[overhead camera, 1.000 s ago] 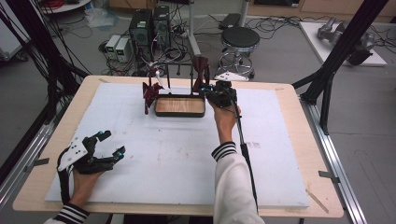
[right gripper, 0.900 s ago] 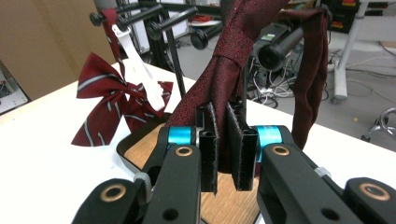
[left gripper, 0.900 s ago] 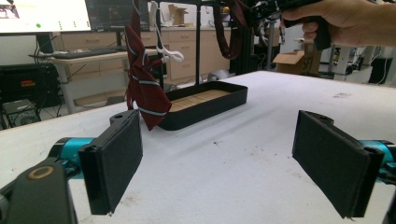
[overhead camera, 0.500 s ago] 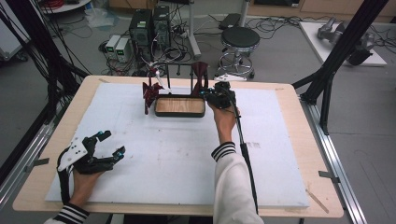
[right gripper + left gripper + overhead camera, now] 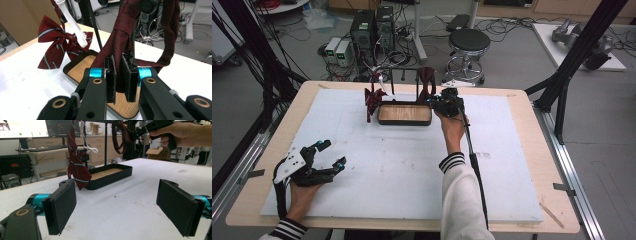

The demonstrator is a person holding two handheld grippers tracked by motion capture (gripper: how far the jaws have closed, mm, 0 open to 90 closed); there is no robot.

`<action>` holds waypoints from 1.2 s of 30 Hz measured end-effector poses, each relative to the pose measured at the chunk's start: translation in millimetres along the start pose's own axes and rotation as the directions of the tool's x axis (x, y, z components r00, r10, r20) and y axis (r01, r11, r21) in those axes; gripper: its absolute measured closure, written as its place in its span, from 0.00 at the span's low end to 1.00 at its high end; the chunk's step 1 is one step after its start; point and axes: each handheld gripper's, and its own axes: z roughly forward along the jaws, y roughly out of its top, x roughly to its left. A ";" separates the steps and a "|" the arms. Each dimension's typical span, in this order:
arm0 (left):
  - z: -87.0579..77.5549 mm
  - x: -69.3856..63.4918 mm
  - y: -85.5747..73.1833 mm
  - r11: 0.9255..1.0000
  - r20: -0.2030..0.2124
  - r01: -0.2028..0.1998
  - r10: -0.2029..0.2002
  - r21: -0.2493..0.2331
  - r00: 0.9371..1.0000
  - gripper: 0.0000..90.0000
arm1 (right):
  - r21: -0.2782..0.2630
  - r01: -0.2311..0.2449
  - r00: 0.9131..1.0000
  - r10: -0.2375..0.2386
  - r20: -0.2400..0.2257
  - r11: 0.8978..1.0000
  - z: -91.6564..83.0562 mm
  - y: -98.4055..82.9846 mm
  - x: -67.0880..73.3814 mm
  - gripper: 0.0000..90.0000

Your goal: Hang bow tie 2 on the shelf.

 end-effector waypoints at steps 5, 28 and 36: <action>0.0 0.0 0.0 1.000 0.000 0.000 0.000 0.000 1.000 0.18 | 0.010 0.026 0.999 -0.026 0.025 1.000 4.1 -0.8 3.4 0.37; 0.1 0.0 -0.1 1.000 -0.006 -0.003 0.003 -0.002 1.000 0.18 | -0.204 0.158 0.987 -0.152 0.046 0.966 -106.3 -32.1 24.0 0.01; 0.1 0.1 -0.3 1.000 -0.004 0.001 -0.001 -0.006 1.000 0.18 | -0.283 0.194 0.980 -0.173 0.097 0.939 -155.3 -85.6 22.9 0.01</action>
